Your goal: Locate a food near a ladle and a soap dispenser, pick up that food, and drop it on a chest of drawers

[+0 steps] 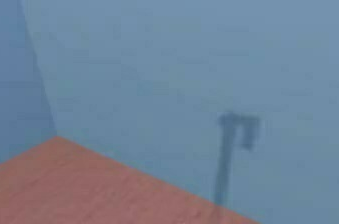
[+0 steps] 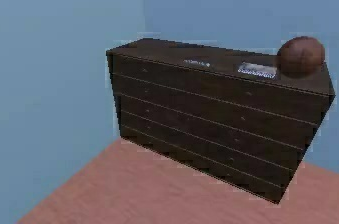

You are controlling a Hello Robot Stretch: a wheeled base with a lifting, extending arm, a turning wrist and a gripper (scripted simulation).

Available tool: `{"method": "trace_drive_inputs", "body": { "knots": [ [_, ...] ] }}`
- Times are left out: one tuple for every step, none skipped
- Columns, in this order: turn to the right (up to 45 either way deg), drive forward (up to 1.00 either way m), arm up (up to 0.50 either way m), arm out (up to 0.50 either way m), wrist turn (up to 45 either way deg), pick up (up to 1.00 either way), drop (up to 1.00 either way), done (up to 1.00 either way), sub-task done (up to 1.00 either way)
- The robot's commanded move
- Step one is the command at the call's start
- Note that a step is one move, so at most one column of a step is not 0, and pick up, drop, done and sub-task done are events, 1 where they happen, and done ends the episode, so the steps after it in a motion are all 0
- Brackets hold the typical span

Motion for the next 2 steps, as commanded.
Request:
{"method": "trace_drive_inputs", "body": {
  "knots": [
    [-45.0, 0.0, 0.0, 0.0, 0.0, 0.0, 0.0, 0.0, 0.0],
    [-45.0, 0.0, 0.0, 0.0, 0.0, 0.0, 0.0, 0.0, 0.0]
  ]
}}
